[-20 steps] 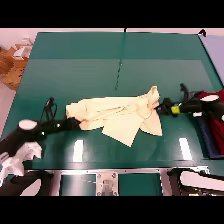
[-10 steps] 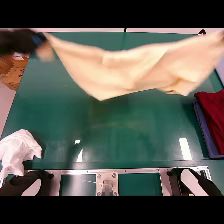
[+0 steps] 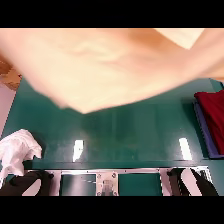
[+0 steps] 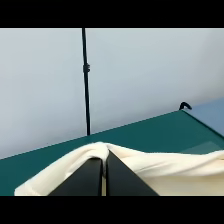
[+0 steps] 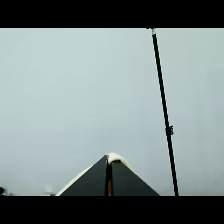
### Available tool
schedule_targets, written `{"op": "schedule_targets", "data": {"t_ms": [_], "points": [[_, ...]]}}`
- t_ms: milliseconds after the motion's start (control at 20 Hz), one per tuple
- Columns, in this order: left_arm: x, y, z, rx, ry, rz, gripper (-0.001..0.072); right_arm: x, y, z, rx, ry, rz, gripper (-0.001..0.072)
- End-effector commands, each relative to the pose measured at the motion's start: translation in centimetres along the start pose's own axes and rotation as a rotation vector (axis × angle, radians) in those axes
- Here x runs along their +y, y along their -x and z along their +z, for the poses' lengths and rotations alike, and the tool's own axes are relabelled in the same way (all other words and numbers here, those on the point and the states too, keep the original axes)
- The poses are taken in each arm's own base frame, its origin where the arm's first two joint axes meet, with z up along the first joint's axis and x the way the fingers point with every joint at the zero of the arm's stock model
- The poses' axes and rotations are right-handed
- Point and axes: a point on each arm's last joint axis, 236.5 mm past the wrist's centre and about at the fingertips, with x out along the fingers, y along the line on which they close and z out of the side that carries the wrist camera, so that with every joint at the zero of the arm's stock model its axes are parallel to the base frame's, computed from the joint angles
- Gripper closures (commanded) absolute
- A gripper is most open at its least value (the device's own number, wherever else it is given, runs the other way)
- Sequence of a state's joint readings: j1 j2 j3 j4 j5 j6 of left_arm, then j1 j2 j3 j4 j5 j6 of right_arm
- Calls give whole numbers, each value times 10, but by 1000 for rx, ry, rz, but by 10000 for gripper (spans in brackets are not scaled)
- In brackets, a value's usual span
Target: Fold the shirts.
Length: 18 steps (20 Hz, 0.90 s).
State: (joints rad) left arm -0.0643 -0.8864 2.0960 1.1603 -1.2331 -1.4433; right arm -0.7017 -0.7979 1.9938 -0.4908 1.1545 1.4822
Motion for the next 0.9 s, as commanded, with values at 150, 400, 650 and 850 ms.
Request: {"op": "schedule_targets", "data": {"t_ms": [150,400,650,850], "points": [[28,-49,-119,355,80,21,684,-75,-15,-103,315,-167,-83,700],[57,-104,-260,582,227,51,684,-132,-33,-258,585,-405,-40,699],[29,-134,-421,872,445,-103,684,-190,-4,-438,793,-623,-171,700],[5,-120,-547,1106,634,-168,684,-210,43,-545,944,-755,-288,699]]}}
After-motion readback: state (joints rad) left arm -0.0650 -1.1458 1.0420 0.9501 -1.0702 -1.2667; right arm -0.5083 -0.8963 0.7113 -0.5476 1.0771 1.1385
